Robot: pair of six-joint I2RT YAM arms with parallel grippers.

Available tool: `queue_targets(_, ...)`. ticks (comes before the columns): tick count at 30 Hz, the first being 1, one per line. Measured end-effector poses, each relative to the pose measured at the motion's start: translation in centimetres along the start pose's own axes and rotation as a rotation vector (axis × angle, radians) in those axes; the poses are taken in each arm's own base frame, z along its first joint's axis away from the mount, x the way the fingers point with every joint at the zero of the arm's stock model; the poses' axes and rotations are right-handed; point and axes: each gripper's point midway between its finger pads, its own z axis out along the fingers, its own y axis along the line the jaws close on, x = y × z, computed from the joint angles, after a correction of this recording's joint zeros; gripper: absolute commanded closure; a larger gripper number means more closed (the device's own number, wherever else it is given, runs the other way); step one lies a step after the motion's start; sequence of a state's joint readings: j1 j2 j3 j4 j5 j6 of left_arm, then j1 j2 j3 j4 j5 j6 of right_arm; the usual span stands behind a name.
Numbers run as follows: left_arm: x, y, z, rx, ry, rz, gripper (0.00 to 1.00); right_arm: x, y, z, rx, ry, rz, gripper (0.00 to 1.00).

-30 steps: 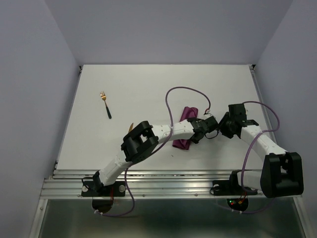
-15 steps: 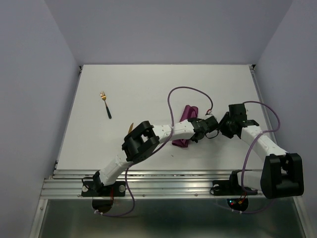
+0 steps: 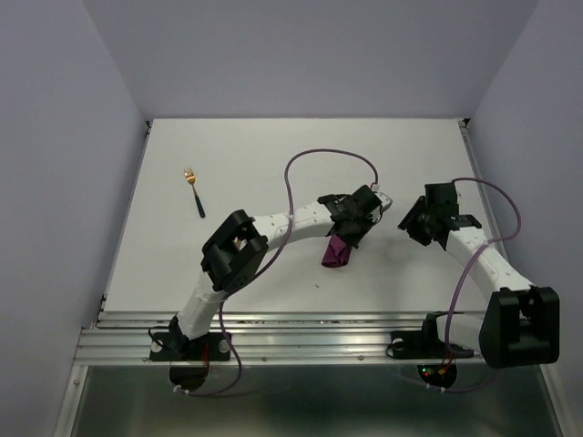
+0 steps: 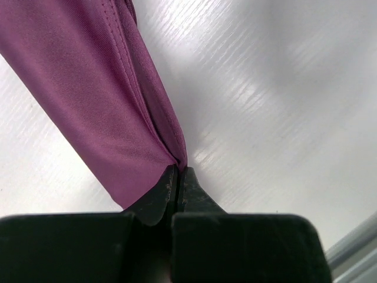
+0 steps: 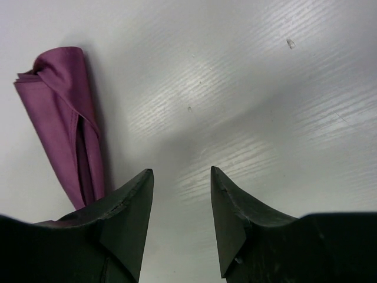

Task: Fold the napkin into a case and place the utensils inside
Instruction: Pick up the smaller rectangle-folded napkin from the center of the board, then turn over the smaller rectangle-folded napkin at the center of the board.

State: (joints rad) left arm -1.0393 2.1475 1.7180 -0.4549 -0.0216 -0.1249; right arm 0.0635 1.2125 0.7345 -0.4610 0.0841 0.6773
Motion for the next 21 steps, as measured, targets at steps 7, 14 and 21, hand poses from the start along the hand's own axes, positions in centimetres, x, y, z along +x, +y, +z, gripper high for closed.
queue_targets(7, -1.4, -0.3, -1.3, 0.176, -0.049, -0.049, 1.0, -2.1, 1.2, -1.2, -0.035, -0.058, 0.04, 0.5)
queue_targets(14, -1.9, -3.2, -2.2, 0.386, -0.076, -0.032, 1.0, -3.2, 1.8, -2.1, -0.059, -0.099, 0.058, 0.5)
queue_targets(21, -2.3, -5.6, -3.2, 0.541, -0.1, -0.009, 1.0, -3.4, 1.6, -2.2, -0.053, -0.105, 0.07, 0.48)
